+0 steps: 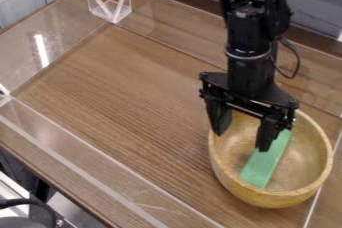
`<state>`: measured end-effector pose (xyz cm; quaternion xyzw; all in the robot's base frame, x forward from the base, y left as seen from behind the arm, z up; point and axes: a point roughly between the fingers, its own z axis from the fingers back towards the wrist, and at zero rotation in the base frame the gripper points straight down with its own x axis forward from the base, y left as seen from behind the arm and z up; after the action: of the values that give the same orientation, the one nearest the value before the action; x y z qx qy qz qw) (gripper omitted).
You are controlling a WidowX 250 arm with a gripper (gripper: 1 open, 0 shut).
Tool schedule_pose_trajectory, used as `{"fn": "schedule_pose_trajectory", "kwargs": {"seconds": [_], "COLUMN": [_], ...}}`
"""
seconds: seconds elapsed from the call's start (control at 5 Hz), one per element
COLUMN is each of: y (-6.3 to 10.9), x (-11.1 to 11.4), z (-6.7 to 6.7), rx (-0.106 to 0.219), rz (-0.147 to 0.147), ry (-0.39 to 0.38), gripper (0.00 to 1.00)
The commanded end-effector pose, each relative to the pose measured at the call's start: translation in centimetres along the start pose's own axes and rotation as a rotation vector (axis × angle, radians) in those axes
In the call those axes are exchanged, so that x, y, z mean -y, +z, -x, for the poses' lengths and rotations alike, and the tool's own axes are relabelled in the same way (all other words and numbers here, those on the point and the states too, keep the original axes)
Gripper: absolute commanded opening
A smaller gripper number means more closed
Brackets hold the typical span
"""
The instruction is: Put the green block in the brown bowl
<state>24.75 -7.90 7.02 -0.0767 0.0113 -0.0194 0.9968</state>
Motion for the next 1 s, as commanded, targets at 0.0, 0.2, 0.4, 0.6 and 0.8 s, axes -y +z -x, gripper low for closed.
{"fn": "schedule_pose_trajectory", "kwargs": {"seconds": [0.0, 0.2, 0.4, 0.6, 0.8], "y": [2.1, 2.1, 2.0, 1.9, 1.8], "x": [0.0, -0.3, -0.6, -0.8, -1.1], "z": [-1.1, -1.1, -1.1, -1.1, -1.1], "rx": [0.076, 0.075, 0.073, 0.070, 0.069], "rz": [0.018, 0.020, 0.022, 0.023, 0.024], "ry": [-0.002, 0.000, 0.002, 0.004, 0.006], "gripper": [1.00, 1.00, 1.00, 1.00, 1.00]}}
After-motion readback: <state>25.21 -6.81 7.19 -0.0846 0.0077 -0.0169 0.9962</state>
